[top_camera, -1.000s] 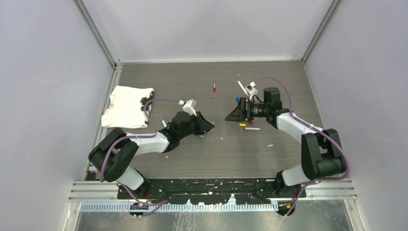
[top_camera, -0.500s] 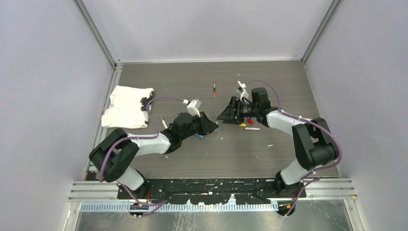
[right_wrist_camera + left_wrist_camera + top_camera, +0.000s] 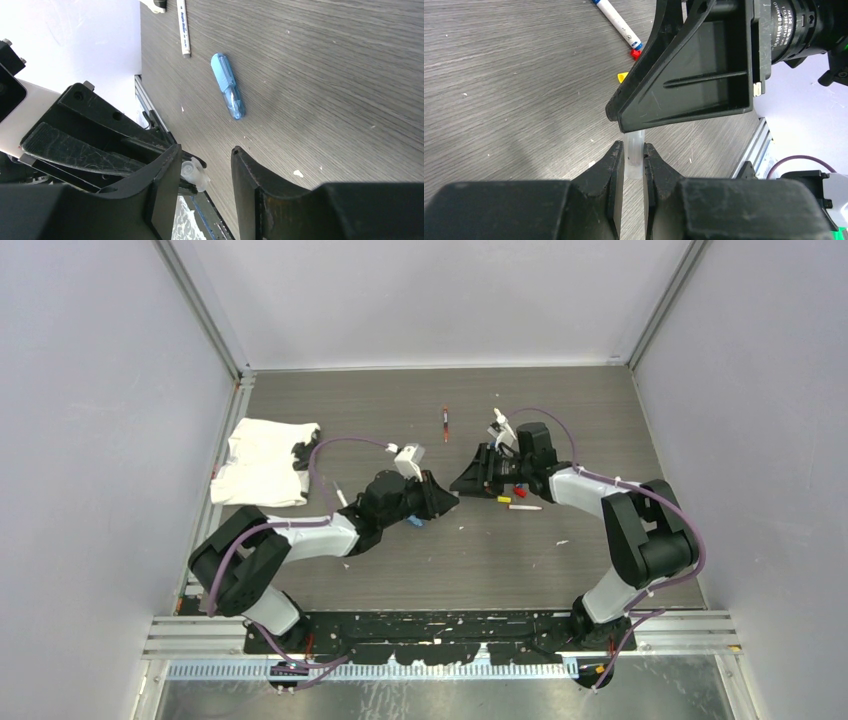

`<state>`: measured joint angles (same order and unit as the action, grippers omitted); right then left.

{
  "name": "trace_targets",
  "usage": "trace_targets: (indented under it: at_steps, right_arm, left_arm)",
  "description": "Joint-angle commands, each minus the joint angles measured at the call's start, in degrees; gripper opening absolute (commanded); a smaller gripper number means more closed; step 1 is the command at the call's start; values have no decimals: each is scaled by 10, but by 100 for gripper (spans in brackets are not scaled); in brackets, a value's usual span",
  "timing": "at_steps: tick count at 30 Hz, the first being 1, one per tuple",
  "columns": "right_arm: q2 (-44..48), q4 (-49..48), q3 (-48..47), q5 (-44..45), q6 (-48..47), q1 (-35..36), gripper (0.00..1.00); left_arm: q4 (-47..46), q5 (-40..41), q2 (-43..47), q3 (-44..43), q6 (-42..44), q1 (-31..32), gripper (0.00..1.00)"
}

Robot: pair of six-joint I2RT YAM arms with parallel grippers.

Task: Insert the pens into the pen caps
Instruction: Place the pen cap at the center of the board.

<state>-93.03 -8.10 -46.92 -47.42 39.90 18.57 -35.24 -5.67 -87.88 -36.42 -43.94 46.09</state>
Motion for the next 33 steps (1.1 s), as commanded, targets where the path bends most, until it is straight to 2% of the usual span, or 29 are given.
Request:
trace_targets:
  at_steps: [1,9,14,19,25,29,33]
  right_arm:
    - [0,0,-27,-4,-14,14,46]
    - [6,19,-36,-3,-38,16,47]
    - [6,45,-44,1,-61,24,34]
    - [0,55,-49,2,-68,31,27]
    - [1,57,-51,1,-66,33,25]
    - [-2,57,-52,1,-63,32,33]
    - [4,84,-67,3,-87,24,47]
  left_arm:
    - [6,5,-7,-29,20,2,14]
    - [22,8,-10,-38,26,2,15]
    - [54,25,-9,-53,32,2,15]
    - [82,38,-6,-67,38,2,15]
    - [92,45,-15,-77,36,2,16]
    - [93,49,-23,-77,32,2,16]
    - [87,51,-27,-68,28,2,16]
